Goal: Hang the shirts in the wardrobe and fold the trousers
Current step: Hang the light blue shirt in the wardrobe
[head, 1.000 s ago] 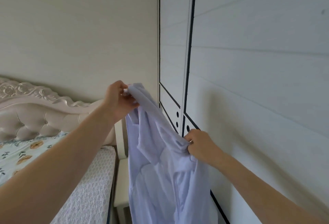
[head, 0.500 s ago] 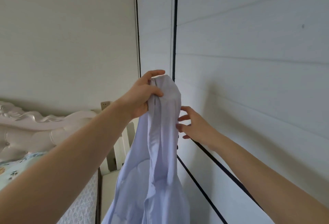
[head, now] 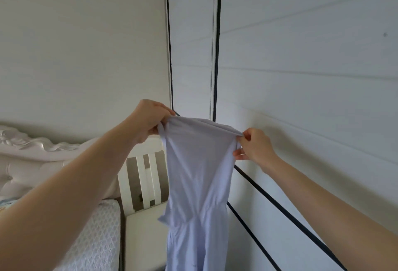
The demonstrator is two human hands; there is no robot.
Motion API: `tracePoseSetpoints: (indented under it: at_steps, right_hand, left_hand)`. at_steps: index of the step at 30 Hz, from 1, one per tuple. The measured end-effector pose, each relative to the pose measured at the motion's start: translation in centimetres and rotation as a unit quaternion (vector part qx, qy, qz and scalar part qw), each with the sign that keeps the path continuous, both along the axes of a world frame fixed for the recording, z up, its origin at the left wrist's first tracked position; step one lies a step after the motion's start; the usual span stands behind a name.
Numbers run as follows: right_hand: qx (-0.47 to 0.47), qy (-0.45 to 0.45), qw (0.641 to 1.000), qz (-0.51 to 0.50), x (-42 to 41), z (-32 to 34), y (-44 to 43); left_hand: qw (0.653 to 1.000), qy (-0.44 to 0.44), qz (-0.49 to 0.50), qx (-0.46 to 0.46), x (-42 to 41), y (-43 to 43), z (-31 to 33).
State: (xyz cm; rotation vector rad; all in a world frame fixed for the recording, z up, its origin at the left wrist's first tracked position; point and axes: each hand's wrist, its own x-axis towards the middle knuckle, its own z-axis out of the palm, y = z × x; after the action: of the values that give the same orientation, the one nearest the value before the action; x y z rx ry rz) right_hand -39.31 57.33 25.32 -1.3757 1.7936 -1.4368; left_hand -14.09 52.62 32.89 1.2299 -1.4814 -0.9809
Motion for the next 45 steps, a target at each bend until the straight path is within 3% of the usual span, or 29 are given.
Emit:
tracePoseSetpoints:
  at_steps: [4,6,12,16,18,24,32,38,42,45]
  right_hand:
    - [0.004,-0.012,1.000,0.016,1.2,-0.6,0.3]
    - [-0.002,-0.015,0.999,0.041,2.2,-0.5,0.8]
    - [-0.072,0.111,0.990,0.058,5.8,0.3,2.6]
    - [0.076,0.208,0.972,0.081,6.6,-1.0,2.7]
    - [0.104,0.194,0.973,0.062,6.1,-2.0,2.3]
    - [0.057,-0.029,0.998,0.002,3.2,-1.2,4.2]
    - [-0.052,0.085,0.993,-0.069,2.4,2.3,6.8]
    - [-0.107,0.103,0.985,-0.092,2.7,4.3,8.3]
    - [-0.139,0.094,0.982,-0.088,2.4,5.8,10.5]
    - [-0.156,0.085,0.979,-0.096,1.7,6.8,12.6]
  left_hand:
    - [0.988,0.148,-0.052,0.017,-0.7,0.4,0.4]
    - [0.979,0.177,-0.097,0.011,-1.4,0.7,0.3]
    - [0.955,0.206,-0.214,0.025,-4.9,2.1,0.0]
    - [0.950,0.194,-0.243,0.020,-6.7,2.8,0.1]
    - [0.949,0.186,-0.256,0.013,-7.1,2.5,0.2]
    - [0.968,0.101,-0.226,-0.042,-6.1,0.4,-1.1]
    - [0.976,-0.094,-0.184,-0.073,-6.5,-4.2,-9.5]
    - [0.941,-0.244,-0.215,-0.090,-8.1,-2.9,-16.6]
    - [0.921,-0.336,-0.181,-0.082,-9.4,-1.8,-21.3]
    - [0.918,-0.344,-0.192,-0.042,-10.4,-0.3,-24.0]
